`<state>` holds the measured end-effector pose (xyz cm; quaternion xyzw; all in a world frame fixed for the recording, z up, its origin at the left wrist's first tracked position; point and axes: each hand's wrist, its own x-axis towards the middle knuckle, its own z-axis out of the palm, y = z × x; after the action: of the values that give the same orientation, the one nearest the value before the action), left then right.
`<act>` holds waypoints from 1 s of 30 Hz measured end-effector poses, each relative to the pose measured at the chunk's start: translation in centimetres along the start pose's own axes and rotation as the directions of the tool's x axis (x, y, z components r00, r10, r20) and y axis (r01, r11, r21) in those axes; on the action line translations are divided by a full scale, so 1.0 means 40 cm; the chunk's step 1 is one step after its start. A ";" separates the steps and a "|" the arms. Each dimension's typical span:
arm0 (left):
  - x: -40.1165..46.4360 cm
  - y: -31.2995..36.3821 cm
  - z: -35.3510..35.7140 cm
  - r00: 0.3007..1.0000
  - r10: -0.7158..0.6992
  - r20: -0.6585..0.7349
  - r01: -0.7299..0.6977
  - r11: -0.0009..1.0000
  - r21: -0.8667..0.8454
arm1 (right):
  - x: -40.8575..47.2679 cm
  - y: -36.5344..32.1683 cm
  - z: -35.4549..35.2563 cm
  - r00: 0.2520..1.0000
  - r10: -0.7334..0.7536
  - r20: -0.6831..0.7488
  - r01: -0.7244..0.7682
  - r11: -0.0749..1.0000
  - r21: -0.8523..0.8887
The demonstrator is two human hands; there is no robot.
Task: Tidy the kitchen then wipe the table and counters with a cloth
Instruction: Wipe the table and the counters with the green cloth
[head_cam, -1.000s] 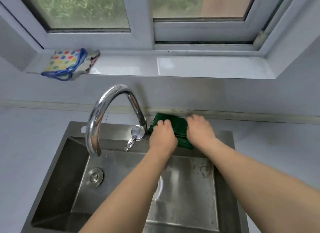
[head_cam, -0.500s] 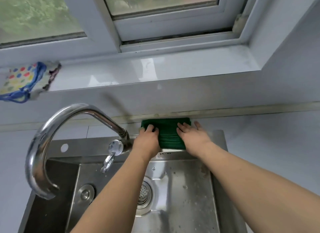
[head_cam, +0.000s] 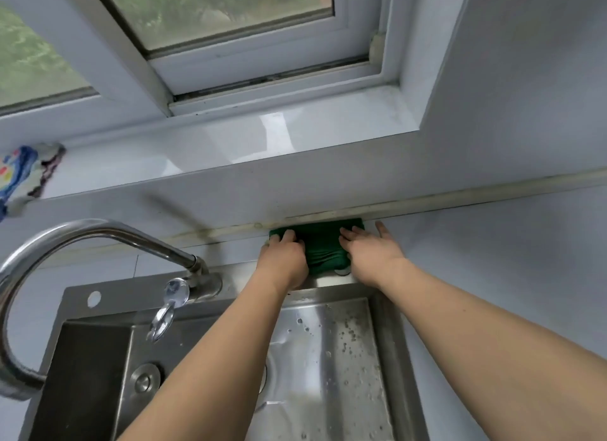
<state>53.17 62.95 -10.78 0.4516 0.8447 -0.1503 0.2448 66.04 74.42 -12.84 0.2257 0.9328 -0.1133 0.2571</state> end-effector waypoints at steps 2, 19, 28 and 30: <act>0.012 0.043 -0.011 1.000 0.027 0.003 -0.027 0.999 0.019 | -0.014 0.044 0.006 1.000 0.022 -0.003 -0.022 1.000 0.009; 0.092 0.380 -0.056 0.969 0.248 0.014 -0.248 0.967 0.060 | -0.165 0.378 0.064 0.984 0.166 -0.058 -0.165 0.986 0.027; 0.127 0.478 -0.069 0.713 0.667 -0.215 -0.535 0.717 0.447 | -0.272 0.478 0.153 0.928 0.320 -0.190 -0.267 0.928 0.259; 0.153 0.479 -0.056 0.604 0.772 -0.199 -0.616 0.610 0.499 | -0.300 0.480 0.164 0.849 0.461 -0.258 -0.348 0.856 0.382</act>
<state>65.70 78.71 -12.88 0.8078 0.5795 -0.1067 0.0160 87.25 84.69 -13.80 0.4744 0.8618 -0.1654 0.0700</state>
